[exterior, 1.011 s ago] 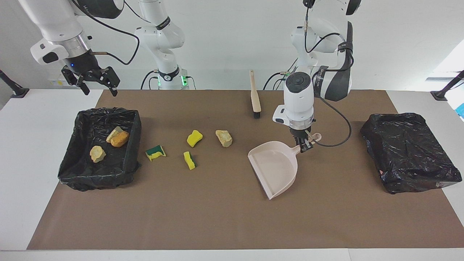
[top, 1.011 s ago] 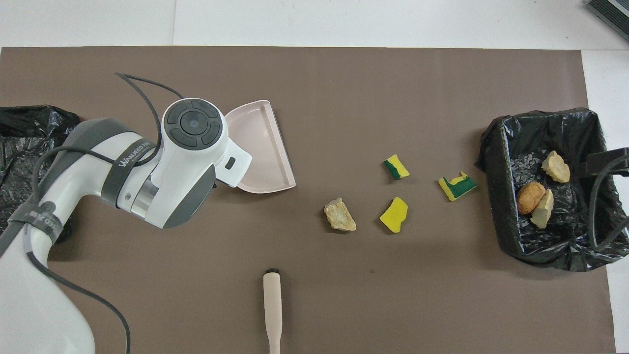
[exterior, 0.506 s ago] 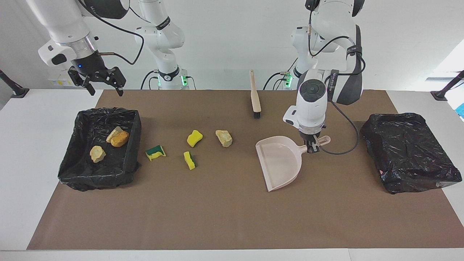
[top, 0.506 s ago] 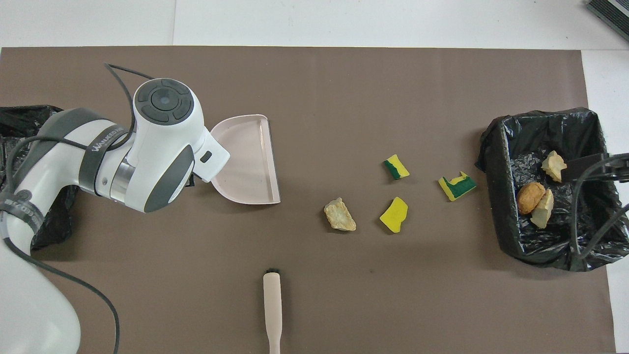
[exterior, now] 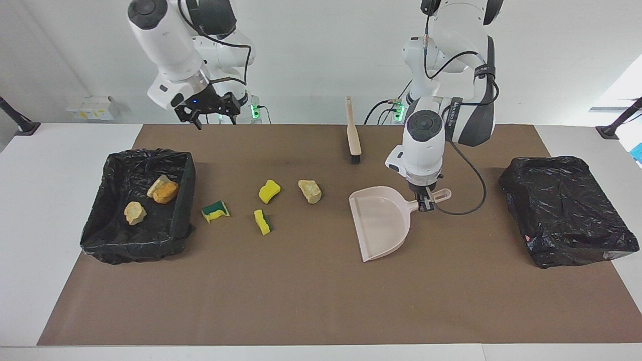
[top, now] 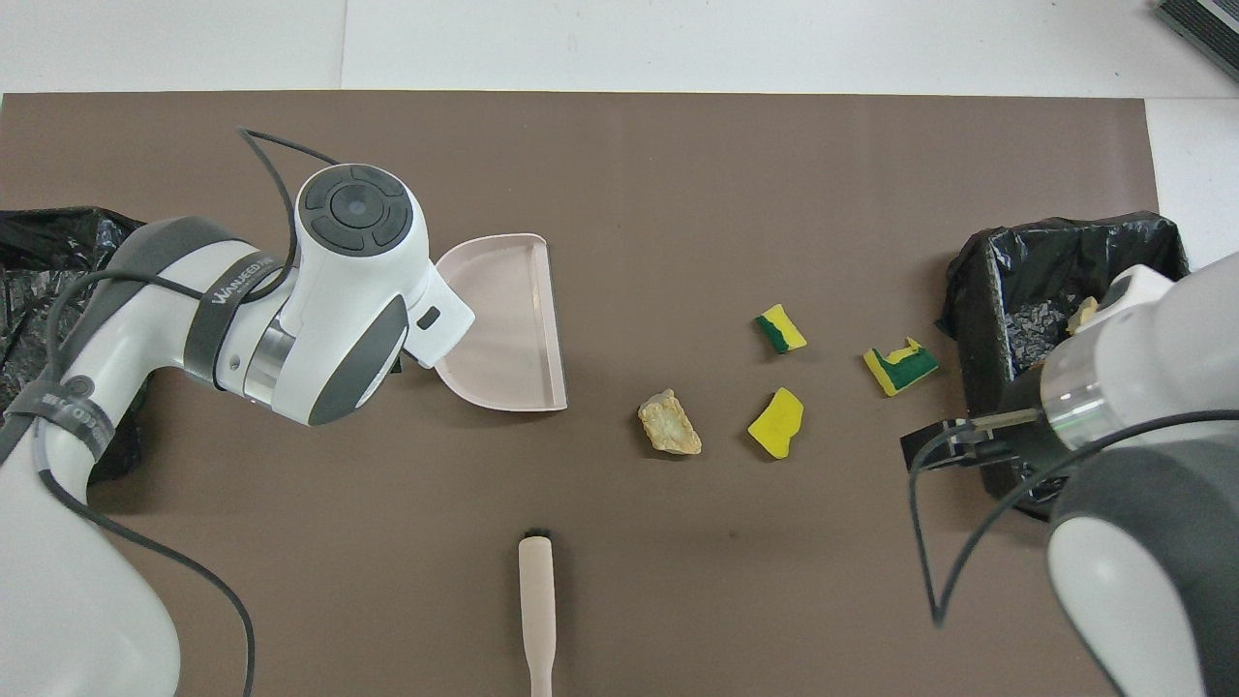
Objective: Sweep and dump trash in bin
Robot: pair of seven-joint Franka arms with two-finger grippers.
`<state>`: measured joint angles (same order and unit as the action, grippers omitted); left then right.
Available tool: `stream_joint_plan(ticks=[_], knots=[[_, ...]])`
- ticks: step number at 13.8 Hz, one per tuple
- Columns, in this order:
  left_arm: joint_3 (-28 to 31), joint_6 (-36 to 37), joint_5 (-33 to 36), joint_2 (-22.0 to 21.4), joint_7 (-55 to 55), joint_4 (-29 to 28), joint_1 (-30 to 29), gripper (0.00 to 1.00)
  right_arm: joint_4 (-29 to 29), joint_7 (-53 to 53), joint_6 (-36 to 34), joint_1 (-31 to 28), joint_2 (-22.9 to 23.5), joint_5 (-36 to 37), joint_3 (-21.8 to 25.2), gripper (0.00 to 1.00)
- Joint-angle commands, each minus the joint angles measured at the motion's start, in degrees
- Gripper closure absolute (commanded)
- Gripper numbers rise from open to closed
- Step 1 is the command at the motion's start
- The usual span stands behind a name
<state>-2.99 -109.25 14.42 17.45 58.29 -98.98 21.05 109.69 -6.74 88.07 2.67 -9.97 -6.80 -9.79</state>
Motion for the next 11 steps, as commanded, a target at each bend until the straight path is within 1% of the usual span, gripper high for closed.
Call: stream_joint_plan(ticks=[1, 3, 5, 6, 8, 10, 11], knots=[[0.27, -0.51, 0.70, -2.06, 0.86, -3.74, 0.75, 1.00, 8.06, -7.57, 5.25, 6.80, -2.25, -2.95, -0.14, 0.00], [0.27, -2.97, 0.70, -2.69, 1.03, -5.78, 0.75, 1.00, 13.33, -10.29, 10.42, 11.90, -2.16, -5.85, -0.14, 0.00], [0.27, -4.55, 2.45, -1.55, 0.94, -6.22, 1.89, 1.00, 18.43, -18.52, 18.41, 19.09, -2.16, -6.04, -0.32, 0.00], [0.27, -5.78, 2.63, -1.81, 0.94, -7.35, 1.89, 1.00, 19.76, -23.09, 21.24, 21.92, -2.08, -6.04, -0.23, 0.00], [0.18, -6.15, 2.72, -1.98, 0.94, -7.80, 1.89, 1.00, 19.86, -29.44, 23.45, 27.10, -0.42, -6.21, -0.32, 0.00], [0.27, -6.84, 2.72, -2.42, 0.77, -8.85, 2.07, 1.00, 20.03, -40.22, 29.06, 35.35, 2.39, -6.21, -0.32, 0.00], [0.36, -7.37, 2.98, -3.03, 0.77, -10.60, 3.29, 1.00, 20.03, -45.50, 31.35, 38.61, 3.63, -6.21, -0.32, 0.00]])
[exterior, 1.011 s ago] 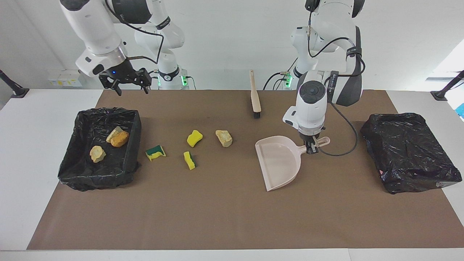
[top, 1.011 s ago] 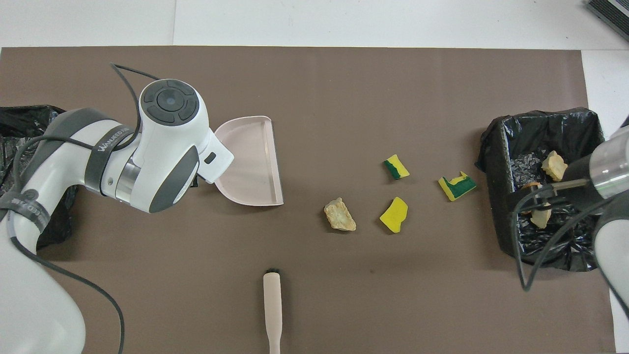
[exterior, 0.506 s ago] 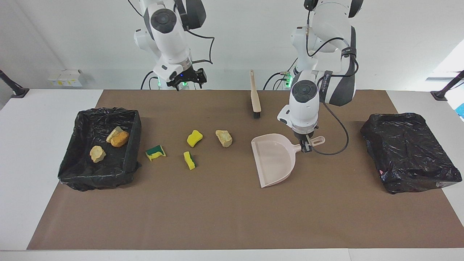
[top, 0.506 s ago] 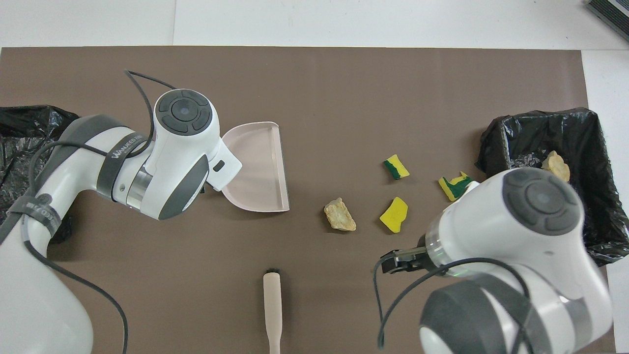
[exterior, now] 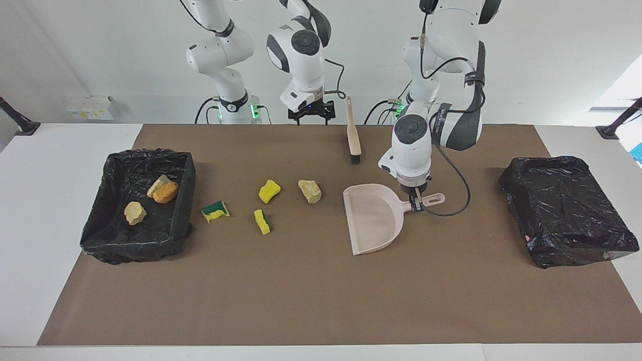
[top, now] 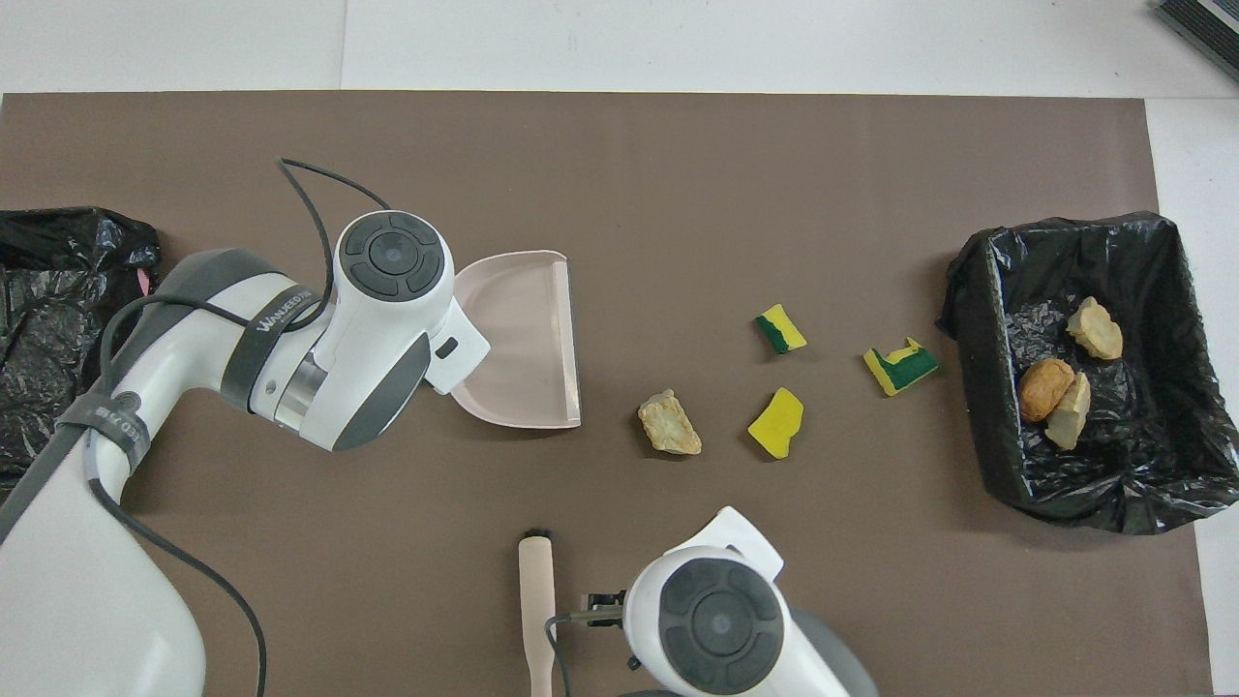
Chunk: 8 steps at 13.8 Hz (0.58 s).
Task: Sweep and dump trash in bin
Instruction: 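Grasp the wooden brush handle with the right gripper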
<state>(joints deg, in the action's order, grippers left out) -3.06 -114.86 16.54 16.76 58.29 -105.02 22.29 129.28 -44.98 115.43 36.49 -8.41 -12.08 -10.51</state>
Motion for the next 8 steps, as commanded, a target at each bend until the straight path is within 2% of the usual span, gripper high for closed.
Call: stream_joint_plan(ticks=[1, 5, 7, 8], knots=[[0.34, -2.03, 2.34, -3.13, 0.77, -5.53, 2.14, 1.00, 0.54, -10.53, 5.75, 6.73, 3.29, -0.92, 0.40, 0.00], [0.25, -2.73, 2.70, -3.49, 0.68, -6.33, 2.14, 1.00, 0.54, -23.20, 16.65, 16.93, 10.06, 1.44, 0.49, 0.00], [0.33, -2.73, 2.70, -3.84, 0.68, -7.21, 2.23, 1.00, 0.54, -23.40, 16.75, 17.47, 10.16, 2.94, 0.49, 0.00], [0.33, -2.73, 2.70, -4.01, 0.59, -7.30, 2.32, 1.00, 0.71, -23.40, 16.75, 17.65, 10.16, 2.94, 0.49, 0.05]])
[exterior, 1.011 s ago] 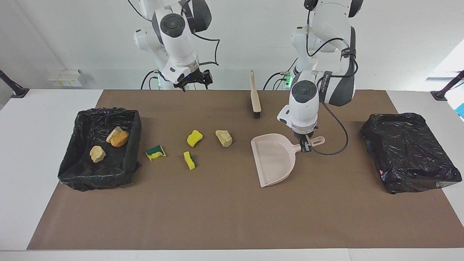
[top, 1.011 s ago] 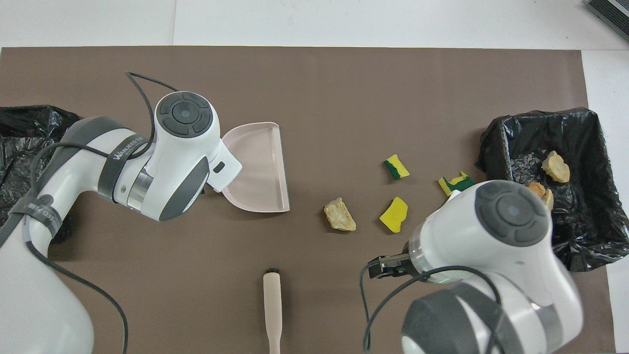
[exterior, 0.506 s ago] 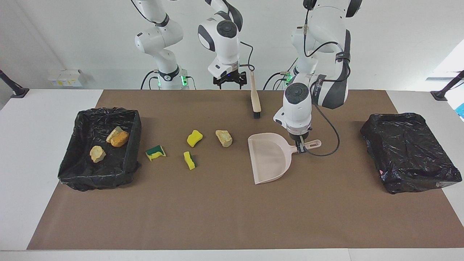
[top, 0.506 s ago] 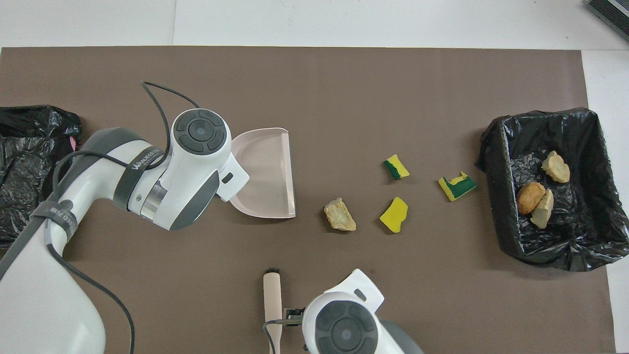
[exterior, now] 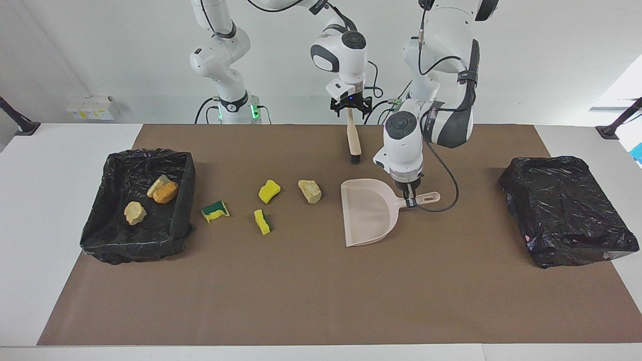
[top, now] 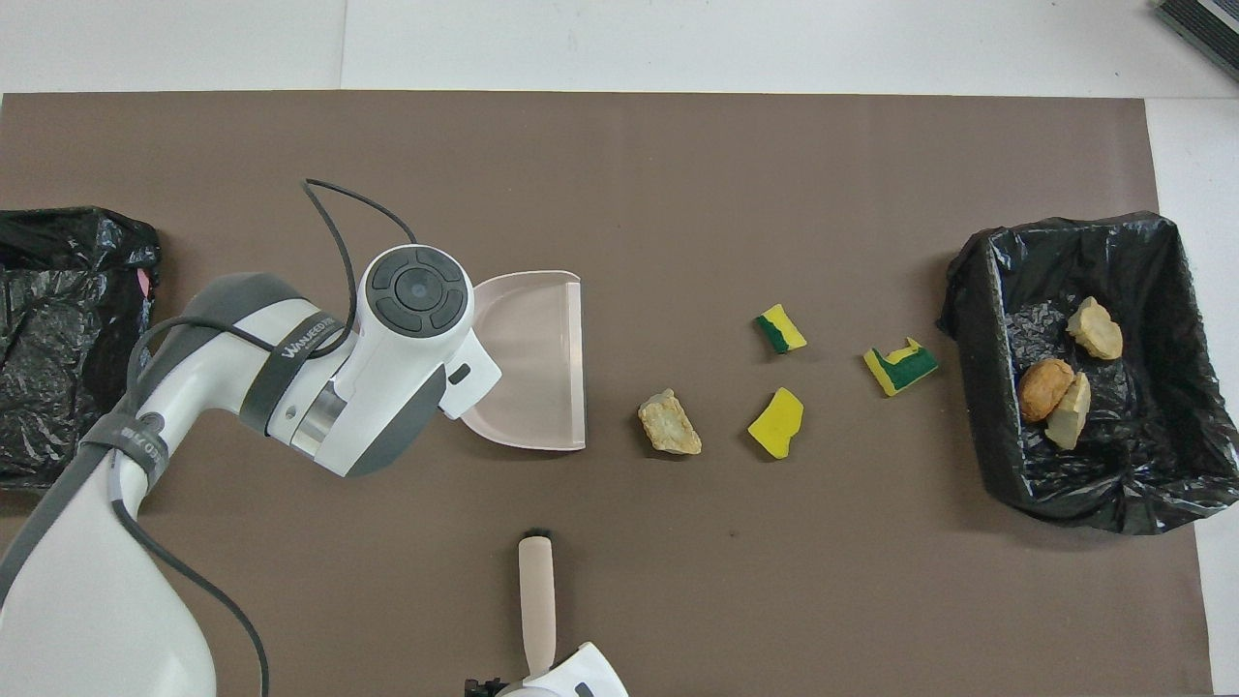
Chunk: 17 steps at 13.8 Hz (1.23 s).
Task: Sweep and dump trash in bin
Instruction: 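Grasp the wooden brush handle with the right gripper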
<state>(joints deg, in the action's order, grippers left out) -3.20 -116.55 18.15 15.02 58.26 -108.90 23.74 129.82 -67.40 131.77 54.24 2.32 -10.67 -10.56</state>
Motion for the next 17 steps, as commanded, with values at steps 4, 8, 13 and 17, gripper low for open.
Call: stream_joint_plan(ticks=[4, 8, 13, 17], knots=[[0.48, -1.31, 1.18, -2.45, 0.45, -3.78, 1.04, 1.00, 0.44, -0.80, 0.60, 1.83, 1.01, 3.10, 0.54, 0.17], [0.48, -1.22, 1.45, -2.45, 0.36, -3.78, 1.40, 1.00, 0.44, -0.54, 0.60, 1.84, 1.20, 3.46, 0.54, 0.47], [0.48, -1.31, 1.53, -2.53, -1.13, -3.78, 1.48, 1.00, -0.52, -0.54, -2.90, 1.14, 1.28, 3.46, 0.63, 1.00], [0.56, -1.05, 1.53, -2.71, -1.13, -3.87, 1.92, 1.00, -5.35, -0.54, -14.93, -2.46, -0.30, 4.68, 1.07, 1.00]])
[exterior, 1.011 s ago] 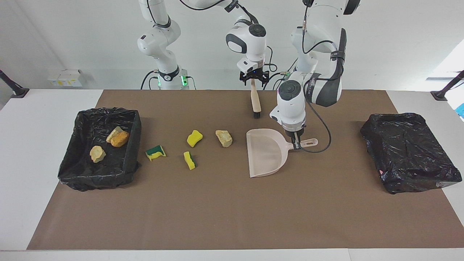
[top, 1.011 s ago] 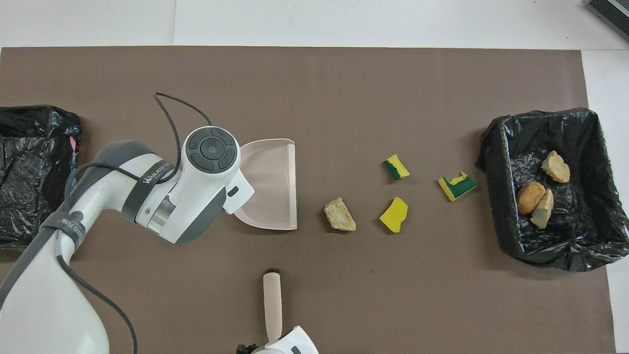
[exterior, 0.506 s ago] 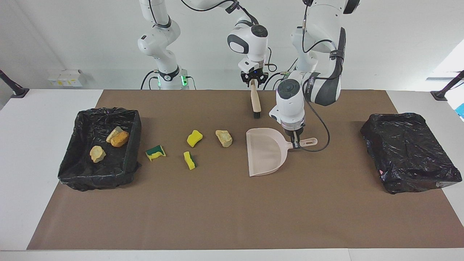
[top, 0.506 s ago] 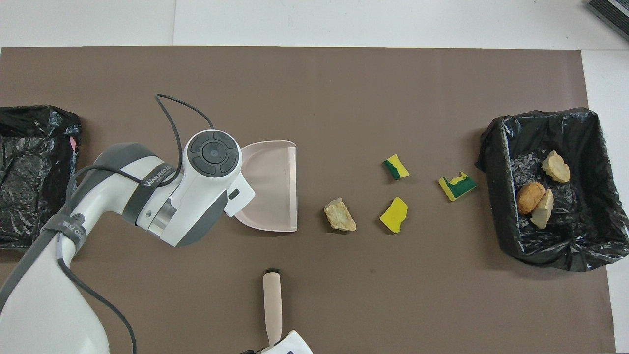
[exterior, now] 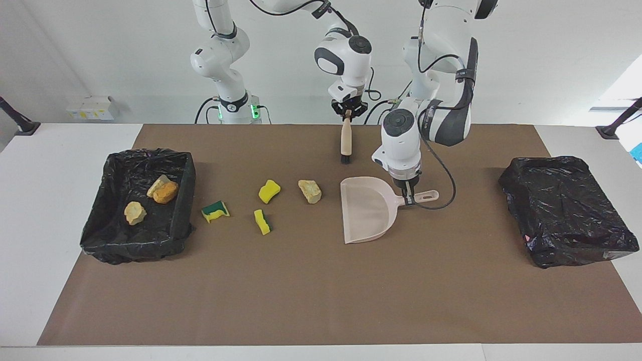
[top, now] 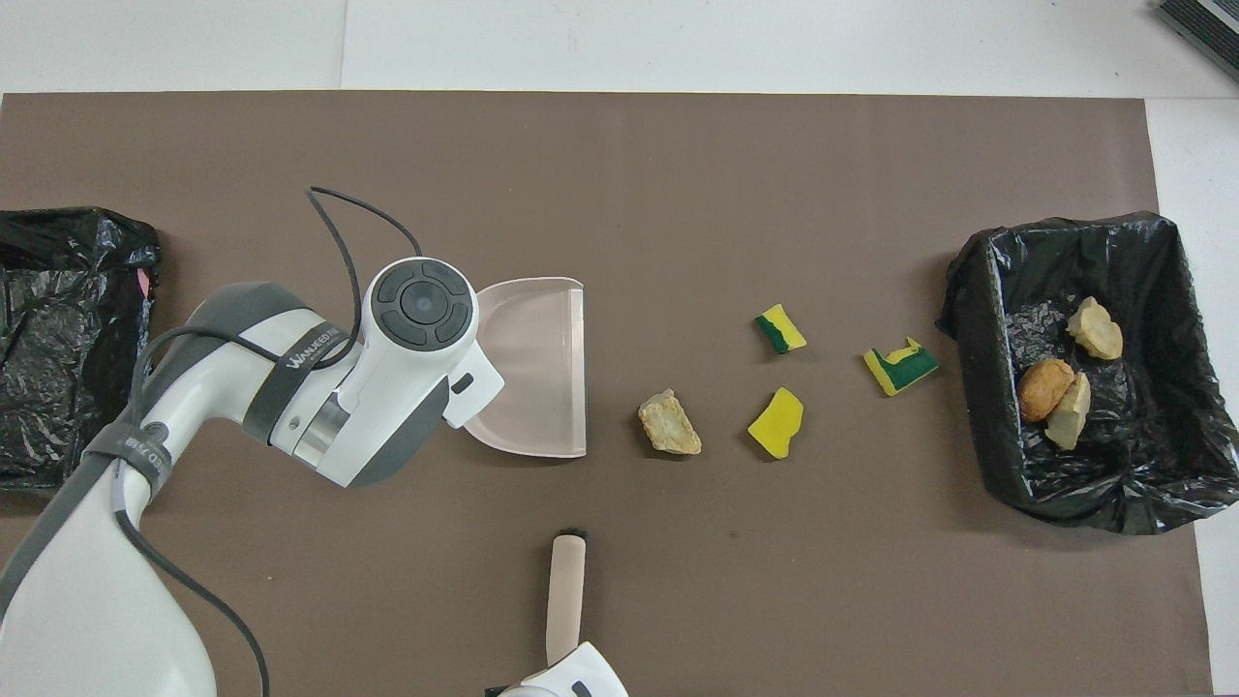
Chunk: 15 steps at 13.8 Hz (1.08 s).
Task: Sweep and dump trash in bin
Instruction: 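Grasp the wooden brush handle with the right gripper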
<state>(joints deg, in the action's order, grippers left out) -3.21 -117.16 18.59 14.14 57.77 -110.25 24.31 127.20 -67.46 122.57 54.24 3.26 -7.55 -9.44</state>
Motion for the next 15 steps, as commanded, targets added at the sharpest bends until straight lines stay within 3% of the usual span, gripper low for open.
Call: stream_joint_plan(ticks=[1, 4, 6, 10, 12, 15], knots=[[0.57, -0.52, 1.09, -1.83, -0.73, -2.69, 1.35, 1.00, -3.36, -0.40, -8.98, -3.78, -2.37, 2.88, -0.05, 1.00], [0.57, -0.61, 1.44, -1.92, -0.73, -2.78, 1.35, 1.00, -3.19, 0.74, -17.07, -9.75, -6.06, 4.37, -0.14, 1.00], [0.57, -0.52, 1.62, -1.92, -0.81, -2.78, 1.35, 1.00, -3.19, 4.77, -21.82, -11.78, -6.25, 10.68, -0.14, 1.00], [0.57, 1.14, 1.71, -2.45, -2.56, -2.86, 2.93, 1.00, -2.40, 8.65, -24.47, -18.63, -5.72, 18.07, -0.14, 1.00], [0.57, 1.85, 1.80, -3.15, -2.84, -3.65, 3.81, 1.00, -2.40, 11.46, -27.19, -21.62, -5.46, 26.06, -0.23, 1.00], [0.57, 1.85, 1.80, -4.64, -7.39, -6.11, 4.87, 1.00, -2.31, 19.53, -22.05, -29.96, -3.09, 31.97, -0.40, 1.00]])
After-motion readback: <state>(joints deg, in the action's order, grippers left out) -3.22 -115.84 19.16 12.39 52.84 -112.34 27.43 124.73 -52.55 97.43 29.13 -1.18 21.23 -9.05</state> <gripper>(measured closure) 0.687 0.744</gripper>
